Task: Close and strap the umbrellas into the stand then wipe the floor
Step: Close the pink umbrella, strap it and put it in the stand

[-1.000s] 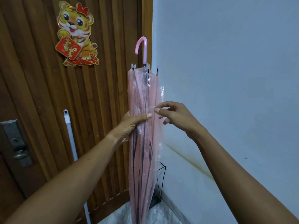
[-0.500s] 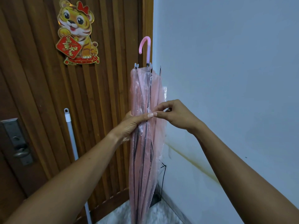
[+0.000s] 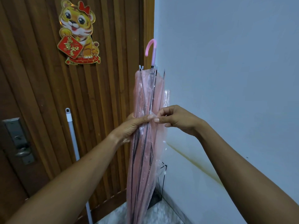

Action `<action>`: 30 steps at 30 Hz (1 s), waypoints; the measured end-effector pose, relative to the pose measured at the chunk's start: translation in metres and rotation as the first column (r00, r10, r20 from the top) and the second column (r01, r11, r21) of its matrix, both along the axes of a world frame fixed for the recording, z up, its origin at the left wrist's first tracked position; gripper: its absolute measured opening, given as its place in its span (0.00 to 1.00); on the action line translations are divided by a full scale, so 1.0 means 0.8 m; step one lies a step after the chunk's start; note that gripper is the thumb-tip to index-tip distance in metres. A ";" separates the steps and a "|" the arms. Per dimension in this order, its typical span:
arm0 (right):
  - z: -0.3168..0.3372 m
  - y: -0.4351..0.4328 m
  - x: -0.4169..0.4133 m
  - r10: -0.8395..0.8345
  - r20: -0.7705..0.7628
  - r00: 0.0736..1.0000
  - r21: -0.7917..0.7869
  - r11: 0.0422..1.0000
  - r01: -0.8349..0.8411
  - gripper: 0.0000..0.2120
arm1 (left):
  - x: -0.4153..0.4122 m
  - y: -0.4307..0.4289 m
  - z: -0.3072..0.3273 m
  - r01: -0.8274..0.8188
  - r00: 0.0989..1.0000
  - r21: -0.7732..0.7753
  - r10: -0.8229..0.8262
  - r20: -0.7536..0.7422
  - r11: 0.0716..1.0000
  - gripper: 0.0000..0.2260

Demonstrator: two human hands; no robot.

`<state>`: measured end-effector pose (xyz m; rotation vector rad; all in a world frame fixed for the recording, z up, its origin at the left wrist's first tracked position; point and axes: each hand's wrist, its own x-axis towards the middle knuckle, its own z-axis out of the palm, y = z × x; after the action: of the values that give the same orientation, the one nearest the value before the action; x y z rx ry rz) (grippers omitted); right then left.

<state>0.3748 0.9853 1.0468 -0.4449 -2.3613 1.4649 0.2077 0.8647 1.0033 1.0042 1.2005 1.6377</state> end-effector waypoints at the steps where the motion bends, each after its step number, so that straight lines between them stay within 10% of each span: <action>1: 0.000 0.001 0.000 0.015 -0.020 1.000 -0.022 1.000 -0.016 0.06 | 0.002 -0.001 0.000 0.011 1.000 0.002 -0.011 -0.001 1.000 0.43; 7: 0.002 0.002 0.003 0.036 -0.100 0.994 -0.129 0.990 -0.049 0.11 | -0.006 0.004 -0.008 -0.047 0.997 0.024 0.048 -0.068 0.999 0.45; 19: -0.010 -0.001 -0.009 -0.441 -0.075 0.895 -0.120 0.895 0.431 0.34 | 0.005 0.001 -0.002 0.042 0.999 0.097 -0.045 0.023 0.994 0.15; 30: 0.006 -0.012 -0.001 -0.035 -0.228 0.973 -0.141 0.990 0.003 0.15 | 0.029 -0.013 0.028 0.181 0.983 0.130 -0.184 0.015 0.975 0.16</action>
<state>0.3738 0.9757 1.0520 -0.3116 -2.0785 1.5879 0.2307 0.8543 1.0258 1.1345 0.9648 1.5923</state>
